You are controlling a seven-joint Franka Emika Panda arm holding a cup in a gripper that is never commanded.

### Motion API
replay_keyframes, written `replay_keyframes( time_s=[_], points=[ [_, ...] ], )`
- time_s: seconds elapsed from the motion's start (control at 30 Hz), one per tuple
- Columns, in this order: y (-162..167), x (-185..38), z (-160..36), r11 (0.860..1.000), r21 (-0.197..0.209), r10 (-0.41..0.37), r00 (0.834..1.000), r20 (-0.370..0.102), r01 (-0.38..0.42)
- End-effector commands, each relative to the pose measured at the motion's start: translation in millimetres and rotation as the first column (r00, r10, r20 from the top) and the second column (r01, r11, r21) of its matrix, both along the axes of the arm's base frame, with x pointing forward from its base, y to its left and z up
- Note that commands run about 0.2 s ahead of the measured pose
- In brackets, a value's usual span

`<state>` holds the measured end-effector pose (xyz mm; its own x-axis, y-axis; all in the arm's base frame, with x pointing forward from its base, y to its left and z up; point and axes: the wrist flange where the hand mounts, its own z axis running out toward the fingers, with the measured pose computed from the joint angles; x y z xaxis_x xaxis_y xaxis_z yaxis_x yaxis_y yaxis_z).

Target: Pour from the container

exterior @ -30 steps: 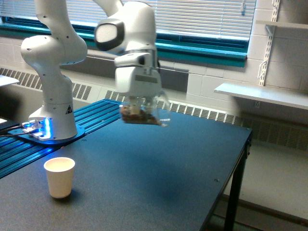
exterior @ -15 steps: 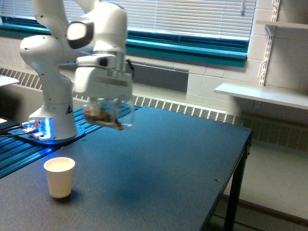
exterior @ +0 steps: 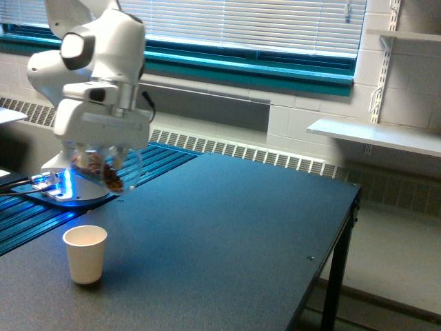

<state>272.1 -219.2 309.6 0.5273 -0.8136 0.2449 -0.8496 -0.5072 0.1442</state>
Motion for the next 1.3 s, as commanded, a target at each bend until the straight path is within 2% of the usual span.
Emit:
replay_keyframes(
  time_s=[0.03, 0.33, 0.83, 1.3],
  points=[
    [7.0, -22.8, -19.2, 0.999, 0.03, -0.019, 0.999, -0.044, 0.02],
    [16.7, -47.3, -49.9, 0.995, 0.086, -0.037, 0.995, -0.097, 0.045],
    [2.8, -64.7, -61.7, 0.991, 0.101, -0.077, 0.991, -0.111, 0.088],
    [-1.5, -67.6, -66.7, 0.989, 0.119, -0.077, 0.991, -0.112, 0.09]
  ],
)
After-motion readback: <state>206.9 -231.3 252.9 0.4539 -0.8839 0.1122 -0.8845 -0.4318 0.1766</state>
